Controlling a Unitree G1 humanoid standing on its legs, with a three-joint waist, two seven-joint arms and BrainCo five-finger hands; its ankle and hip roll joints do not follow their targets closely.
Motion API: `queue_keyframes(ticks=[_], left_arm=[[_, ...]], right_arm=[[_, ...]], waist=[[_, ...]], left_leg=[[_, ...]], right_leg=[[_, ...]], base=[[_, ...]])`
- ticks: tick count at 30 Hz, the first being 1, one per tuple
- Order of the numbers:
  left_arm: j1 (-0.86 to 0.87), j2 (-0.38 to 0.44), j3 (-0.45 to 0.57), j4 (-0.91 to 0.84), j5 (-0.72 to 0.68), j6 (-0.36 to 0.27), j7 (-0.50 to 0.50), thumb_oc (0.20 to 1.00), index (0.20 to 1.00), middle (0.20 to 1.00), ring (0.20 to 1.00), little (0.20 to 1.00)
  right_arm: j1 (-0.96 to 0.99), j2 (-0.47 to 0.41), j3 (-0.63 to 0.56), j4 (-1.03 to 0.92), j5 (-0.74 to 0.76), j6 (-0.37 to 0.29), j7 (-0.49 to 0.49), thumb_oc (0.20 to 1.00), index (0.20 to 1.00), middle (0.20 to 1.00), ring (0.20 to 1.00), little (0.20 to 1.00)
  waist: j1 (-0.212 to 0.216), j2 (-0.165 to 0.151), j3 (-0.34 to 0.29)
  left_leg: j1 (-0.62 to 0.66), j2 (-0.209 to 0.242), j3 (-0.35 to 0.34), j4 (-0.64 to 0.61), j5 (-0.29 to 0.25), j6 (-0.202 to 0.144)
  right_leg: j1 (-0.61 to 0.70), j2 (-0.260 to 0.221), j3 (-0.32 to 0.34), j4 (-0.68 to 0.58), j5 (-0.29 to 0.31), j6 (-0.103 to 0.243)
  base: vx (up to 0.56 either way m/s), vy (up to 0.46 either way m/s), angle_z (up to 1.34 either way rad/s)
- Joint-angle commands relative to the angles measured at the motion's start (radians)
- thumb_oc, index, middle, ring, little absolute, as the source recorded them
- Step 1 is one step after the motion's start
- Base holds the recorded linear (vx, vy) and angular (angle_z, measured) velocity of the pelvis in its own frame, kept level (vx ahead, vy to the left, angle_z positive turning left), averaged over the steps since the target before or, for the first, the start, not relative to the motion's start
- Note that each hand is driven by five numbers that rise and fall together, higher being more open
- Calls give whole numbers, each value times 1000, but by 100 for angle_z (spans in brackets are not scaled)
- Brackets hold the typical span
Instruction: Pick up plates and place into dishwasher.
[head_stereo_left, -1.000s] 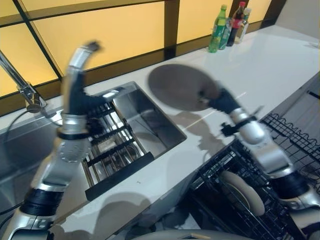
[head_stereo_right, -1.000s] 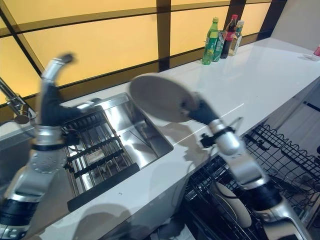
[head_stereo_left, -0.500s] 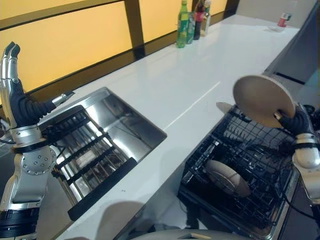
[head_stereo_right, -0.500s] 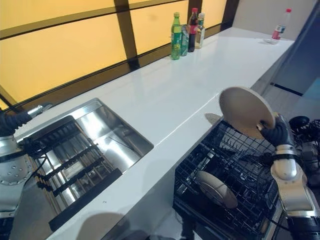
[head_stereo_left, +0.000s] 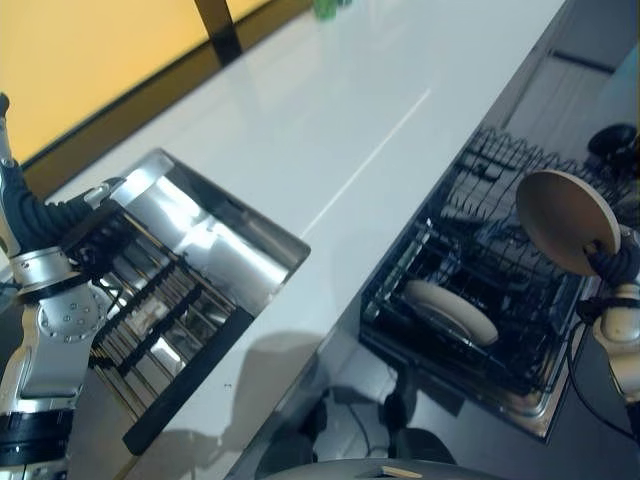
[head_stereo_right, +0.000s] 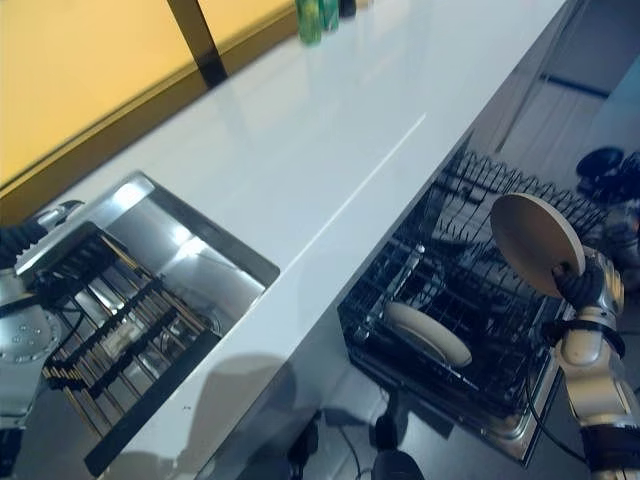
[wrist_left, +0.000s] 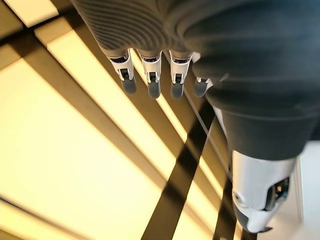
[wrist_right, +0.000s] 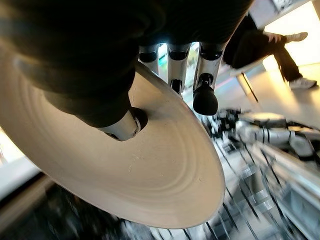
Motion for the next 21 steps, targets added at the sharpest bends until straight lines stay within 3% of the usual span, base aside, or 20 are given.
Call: queue_keyframes(ticks=[1,8,21], left_arm=[[-82,86,-28,27,-14,14,69,1000,1000,1000,1000,1000],[-173,151,-89,47,-40,50,139,1000,1000,1000,1000,1000],[-270,218,-128,78,-62,67,147,1000,1000,1000,1000,1000]], right_arm=[[-143,-103,64,10,26,-56,-71,200,200,200,200,200],[-294,-182,214,130,53,-57,-39,200,200,200,200,200],[-408,-245,310,263,111,-92,61,200,200,200,200,200]], waist=[[18,-41,5],[33,-31,94],[42,-31,142]], left_leg=[[-121,-18,-38,95,-18,-3],[-228,-13,-51,106,13,-7],[-288,-17,-47,132,21,0]], right_leg=[[-43,-37,-18,133,-122,28],[-149,-26,-41,170,-120,14],[-204,-19,-72,194,-118,-7]], base=[[-145,-79,2],[-136,-85,2],[-10,-60,-1]])
